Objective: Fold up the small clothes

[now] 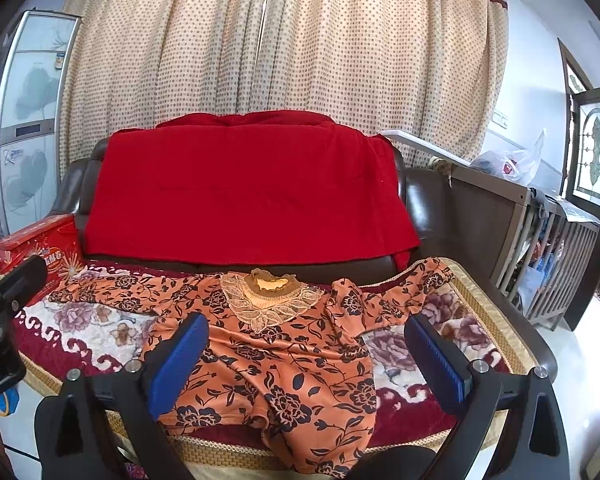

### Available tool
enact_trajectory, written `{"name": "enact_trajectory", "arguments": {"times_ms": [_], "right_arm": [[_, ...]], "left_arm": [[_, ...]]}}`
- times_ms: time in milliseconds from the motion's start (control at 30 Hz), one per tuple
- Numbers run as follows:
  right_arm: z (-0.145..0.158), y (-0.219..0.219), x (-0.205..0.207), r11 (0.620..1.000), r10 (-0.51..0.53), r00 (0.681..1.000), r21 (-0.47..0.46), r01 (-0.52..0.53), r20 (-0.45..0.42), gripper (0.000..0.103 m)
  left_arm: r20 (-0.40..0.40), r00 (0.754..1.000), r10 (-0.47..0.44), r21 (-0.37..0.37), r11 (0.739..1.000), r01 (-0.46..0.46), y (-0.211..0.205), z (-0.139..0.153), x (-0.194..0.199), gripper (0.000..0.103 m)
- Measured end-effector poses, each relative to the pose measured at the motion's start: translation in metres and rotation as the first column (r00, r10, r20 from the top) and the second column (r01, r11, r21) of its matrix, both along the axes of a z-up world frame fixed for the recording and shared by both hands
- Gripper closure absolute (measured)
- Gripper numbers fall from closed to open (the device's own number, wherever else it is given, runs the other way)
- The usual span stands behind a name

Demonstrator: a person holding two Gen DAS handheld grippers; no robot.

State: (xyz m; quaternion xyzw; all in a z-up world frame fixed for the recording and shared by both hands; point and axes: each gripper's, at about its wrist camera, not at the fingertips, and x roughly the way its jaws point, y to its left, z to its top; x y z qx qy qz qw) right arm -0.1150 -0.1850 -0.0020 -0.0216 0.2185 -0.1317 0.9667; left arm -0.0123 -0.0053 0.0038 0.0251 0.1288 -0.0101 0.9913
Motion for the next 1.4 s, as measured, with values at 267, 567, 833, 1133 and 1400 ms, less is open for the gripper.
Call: {"name": "enact_trajectory", "arguments": {"times_ms": [267,567,833,1133,1400], "right_arm": [[-0.003,-0.004,0.002,1.0,-0.004,1.0,0.028,0.004,-0.021,0.003],[-0.006,-0.008,0.008,0.999,-0.01,0.999,0.038,0.012,-0.035,0.003],[-0.025,-0.033,0.041,0.998,-0.033,0.998,0.048,0.036,-0.059,0.003],[-0.065,-0.127,0.121,0.967,-0.166,0.981,0.178,0.182,-0.101,0.003],[-0.119,-0.237,0.188,0.921,-0.243,0.953,0.266,0.286,-0.182,0.003]], "left_arm": [[-0.007,1.0,-0.004,0.002,1.0,0.004,-0.002,0.0,0.0,0.0],[-0.026,1.0,-0.003,0.034,0.999,0.004,-0.006,0.0,0.007,0.0],[-0.093,0.995,0.02,0.06,0.998,-0.014,-0.017,-0.009,0.071,0.0],[-0.139,0.989,0.06,0.031,0.998,-0.056,-0.032,-0.033,0.161,0.0],[-0.222,0.973,0.059,0.05,0.998,-0.049,-0.056,-0.082,0.249,0.0]]}}
